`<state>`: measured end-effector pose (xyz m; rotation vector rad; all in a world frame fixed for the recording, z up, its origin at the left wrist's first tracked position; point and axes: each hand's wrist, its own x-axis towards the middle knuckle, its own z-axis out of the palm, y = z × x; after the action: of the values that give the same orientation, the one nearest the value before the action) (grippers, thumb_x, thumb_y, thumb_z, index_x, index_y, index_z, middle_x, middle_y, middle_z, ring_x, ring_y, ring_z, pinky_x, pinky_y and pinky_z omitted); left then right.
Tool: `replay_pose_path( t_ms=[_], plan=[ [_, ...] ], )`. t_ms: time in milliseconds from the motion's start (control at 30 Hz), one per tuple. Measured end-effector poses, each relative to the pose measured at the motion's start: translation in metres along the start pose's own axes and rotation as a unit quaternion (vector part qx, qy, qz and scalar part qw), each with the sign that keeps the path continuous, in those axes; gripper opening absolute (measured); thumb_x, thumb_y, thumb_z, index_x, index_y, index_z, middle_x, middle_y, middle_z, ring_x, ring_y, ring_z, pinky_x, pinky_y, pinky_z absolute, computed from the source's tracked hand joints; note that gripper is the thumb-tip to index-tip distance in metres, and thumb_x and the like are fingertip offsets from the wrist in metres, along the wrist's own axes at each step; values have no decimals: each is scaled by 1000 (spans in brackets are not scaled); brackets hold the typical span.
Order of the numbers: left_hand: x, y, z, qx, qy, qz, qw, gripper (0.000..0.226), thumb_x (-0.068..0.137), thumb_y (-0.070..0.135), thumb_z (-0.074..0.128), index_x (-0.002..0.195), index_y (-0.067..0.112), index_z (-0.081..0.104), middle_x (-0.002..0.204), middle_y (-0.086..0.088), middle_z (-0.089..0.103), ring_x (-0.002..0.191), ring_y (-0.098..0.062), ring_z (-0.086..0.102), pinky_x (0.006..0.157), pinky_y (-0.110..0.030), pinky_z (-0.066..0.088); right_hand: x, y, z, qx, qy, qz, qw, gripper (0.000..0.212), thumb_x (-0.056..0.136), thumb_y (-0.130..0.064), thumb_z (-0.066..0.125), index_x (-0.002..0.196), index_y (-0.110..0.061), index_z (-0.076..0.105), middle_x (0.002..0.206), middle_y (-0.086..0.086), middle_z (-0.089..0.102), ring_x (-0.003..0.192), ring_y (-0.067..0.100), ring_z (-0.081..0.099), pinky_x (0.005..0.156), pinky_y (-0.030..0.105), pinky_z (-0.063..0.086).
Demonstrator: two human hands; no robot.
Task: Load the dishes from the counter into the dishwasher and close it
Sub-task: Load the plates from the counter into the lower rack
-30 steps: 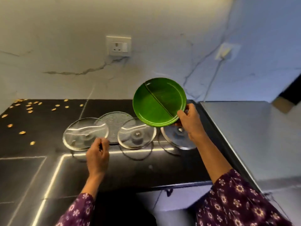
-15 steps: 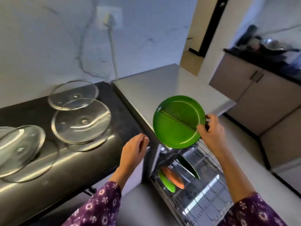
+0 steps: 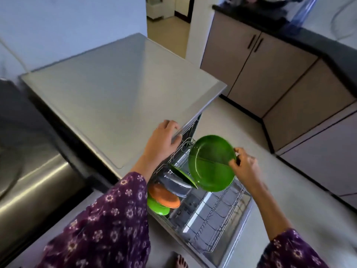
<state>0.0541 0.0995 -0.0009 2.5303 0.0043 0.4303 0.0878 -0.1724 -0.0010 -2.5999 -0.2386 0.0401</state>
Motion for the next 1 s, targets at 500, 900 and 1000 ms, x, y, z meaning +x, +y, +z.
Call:
replay_pose_path(
  t_ms=[500,900,1000],
  plan=[
    [59,-34,68,117,-13,40,992,37,99,22,26,123,4,48,120,-10,53,109,-24,52,95,-35,44,131,89,197,-205,-226,-47,951,31,96,-24,45,125,-12,40,109,10,60,86,27,64,64,32,50],
    [58,-30,64,106,-30,15,994,32,97,13,36,126,11,49,126,-1,51,114,-14,45,92,-21,34,158,112,328,-258,-301,-145,907,51,101,-17,36,145,-1,15,135,17,44,100,26,64,79,31,53],
    [58,-31,63,106,-34,10,994,34,94,7,37,125,11,50,125,-1,51,112,-14,45,93,-19,33,153,119,347,-250,-302,-133,910,51,99,-13,39,144,-2,18,133,17,47,101,28,64,82,36,55]
  ],
)
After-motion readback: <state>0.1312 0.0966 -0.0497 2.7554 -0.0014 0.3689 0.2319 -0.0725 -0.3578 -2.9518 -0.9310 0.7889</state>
